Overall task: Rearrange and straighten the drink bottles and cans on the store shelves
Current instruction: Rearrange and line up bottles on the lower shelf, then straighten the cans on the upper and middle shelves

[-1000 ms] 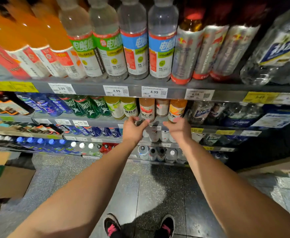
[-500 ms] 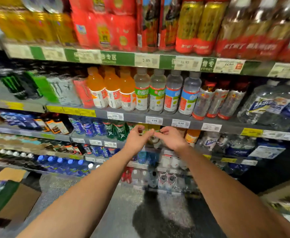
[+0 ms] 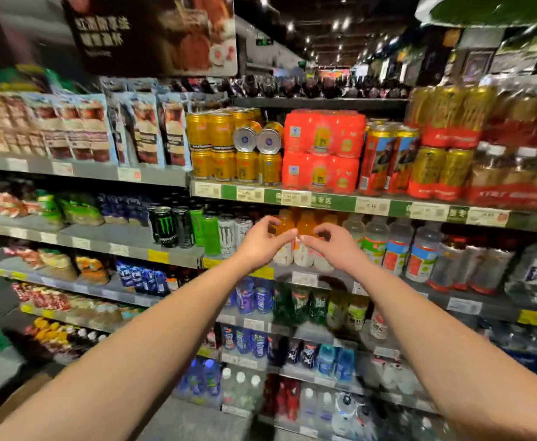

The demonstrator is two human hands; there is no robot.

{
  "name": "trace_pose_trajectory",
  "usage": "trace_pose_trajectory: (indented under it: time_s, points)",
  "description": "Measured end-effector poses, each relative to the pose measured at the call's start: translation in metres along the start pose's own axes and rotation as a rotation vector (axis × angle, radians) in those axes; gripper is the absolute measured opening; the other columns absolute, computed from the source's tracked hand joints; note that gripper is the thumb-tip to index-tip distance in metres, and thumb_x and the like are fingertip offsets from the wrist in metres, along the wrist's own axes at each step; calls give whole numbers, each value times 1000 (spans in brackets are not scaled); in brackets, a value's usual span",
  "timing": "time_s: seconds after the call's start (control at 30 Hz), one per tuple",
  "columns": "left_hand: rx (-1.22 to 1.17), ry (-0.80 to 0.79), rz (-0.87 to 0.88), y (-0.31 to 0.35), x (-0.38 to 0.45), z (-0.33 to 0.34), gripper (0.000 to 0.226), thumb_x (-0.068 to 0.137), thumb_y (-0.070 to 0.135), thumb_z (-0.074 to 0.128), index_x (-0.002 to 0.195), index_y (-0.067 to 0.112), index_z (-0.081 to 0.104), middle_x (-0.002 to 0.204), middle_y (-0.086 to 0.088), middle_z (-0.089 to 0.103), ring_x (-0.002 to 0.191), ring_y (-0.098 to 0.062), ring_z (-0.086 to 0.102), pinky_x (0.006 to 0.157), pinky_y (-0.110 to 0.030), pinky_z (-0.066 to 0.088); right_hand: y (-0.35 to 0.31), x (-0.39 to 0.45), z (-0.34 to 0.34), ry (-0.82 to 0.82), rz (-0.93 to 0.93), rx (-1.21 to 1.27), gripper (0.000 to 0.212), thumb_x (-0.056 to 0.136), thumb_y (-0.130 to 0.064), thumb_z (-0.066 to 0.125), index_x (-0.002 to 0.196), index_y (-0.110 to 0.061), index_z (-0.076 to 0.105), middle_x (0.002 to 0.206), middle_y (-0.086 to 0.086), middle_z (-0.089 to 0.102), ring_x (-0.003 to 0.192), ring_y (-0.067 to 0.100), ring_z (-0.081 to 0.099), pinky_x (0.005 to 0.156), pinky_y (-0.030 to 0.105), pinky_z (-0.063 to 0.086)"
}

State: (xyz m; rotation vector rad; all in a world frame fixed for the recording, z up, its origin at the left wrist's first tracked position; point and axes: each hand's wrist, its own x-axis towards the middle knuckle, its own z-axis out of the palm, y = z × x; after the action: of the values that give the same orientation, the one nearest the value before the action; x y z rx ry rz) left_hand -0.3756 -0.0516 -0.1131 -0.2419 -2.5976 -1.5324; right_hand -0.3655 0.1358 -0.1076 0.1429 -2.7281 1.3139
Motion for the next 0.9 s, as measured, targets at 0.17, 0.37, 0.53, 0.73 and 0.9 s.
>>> trace_pose_trajectory:
  time_s: [0.17, 0.37, 0.53, 0.73, 0.9]
  points:
    - [56, 31, 54, 18, 26, -50, 53, 88, 48, 71, 125, 12, 57, 114, -6, 67, 104, -22, 64, 90, -34, 49, -54, 31, -8, 29, -140, -36, 45, 85, -47, 73, 116, -15, 65, 113, 0, 64, 108, 18, 60, 87, 31, 45]
    - [108, 92, 146, 42, 68, -91, 59, 86, 52, 71, 128, 14, 55, 121, -2, 61, 111, -19, 61, 97, -40, 52, -98, 81, -18, 41, -300, -20, 46, 82, -50, 75, 114, -18, 65, 113, -1, 66, 105, 15, 61, 91, 32, 50]
    - [174, 109, 173, 53, 107, -129, 59, 80, 61, 72, 122, 22, 58, 110, 3, 65, 102, -18, 64, 90, -40, 54, -119, 125, -29, 36, -387, -46, 50, 79, -44, 80, 118, -17, 65, 118, 1, 66, 108, 20, 62, 93, 37, 51]
    - [214, 93, 269, 68, 166, -174, 47, 79, 50, 80, 114, 24, 62, 105, 1, 68, 100, -20, 66, 91, -45, 55, -146, 168, -41, 33, -513, -140, 53, 73, -37, 86, 117, -19, 64, 116, 0, 66, 105, 16, 60, 91, 32, 48]
    - [325, 63, 384, 82, 222, -203, 43, 78, 46, 82, 111, 24, 63, 105, 0, 68, 101, -19, 64, 92, -38, 52, -167, 209, -40, 84, -523, -228, 61, 71, -40, 87, 122, -17, 63, 115, -4, 64, 104, 12, 58, 83, 24, 40]
